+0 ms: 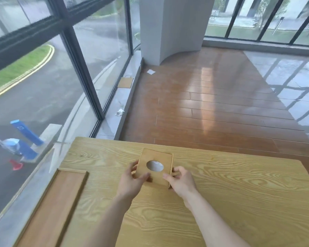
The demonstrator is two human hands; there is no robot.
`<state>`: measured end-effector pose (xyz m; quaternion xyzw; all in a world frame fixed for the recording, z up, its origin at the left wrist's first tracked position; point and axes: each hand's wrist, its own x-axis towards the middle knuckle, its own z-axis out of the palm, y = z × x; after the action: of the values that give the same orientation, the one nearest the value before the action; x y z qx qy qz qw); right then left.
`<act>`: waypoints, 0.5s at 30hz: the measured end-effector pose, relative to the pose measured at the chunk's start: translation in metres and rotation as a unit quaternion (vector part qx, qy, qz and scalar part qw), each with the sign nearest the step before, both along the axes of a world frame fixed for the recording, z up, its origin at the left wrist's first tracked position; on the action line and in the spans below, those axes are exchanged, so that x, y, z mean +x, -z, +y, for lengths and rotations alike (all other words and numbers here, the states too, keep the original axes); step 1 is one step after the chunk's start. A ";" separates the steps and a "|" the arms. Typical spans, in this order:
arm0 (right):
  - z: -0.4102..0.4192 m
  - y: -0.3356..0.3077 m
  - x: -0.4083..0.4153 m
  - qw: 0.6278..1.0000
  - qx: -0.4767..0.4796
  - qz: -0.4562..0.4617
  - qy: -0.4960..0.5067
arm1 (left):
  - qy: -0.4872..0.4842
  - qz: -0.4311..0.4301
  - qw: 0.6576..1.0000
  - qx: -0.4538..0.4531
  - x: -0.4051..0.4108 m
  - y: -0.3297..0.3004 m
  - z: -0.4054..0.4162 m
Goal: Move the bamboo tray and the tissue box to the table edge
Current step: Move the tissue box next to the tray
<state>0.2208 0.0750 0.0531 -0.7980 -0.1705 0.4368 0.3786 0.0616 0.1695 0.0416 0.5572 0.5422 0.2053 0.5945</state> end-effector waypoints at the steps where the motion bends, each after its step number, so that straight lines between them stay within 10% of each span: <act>1: 0.016 0.000 -0.018 1.000 -0.001 0.001 -0.002 | -0.005 -0.004 1.000 0.001 -0.018 -0.001 0.014; 15: 0.209 0.021 -0.199 0.998 -0.014 -0.004 -0.060 | -0.071 -0.003 0.997 0.002 -0.205 0.019 0.184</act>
<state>0.0216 0.2838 0.0325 -0.7934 -0.2138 0.4578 0.3393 -0.1431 0.3534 0.0226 0.5179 0.5780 0.2503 0.5788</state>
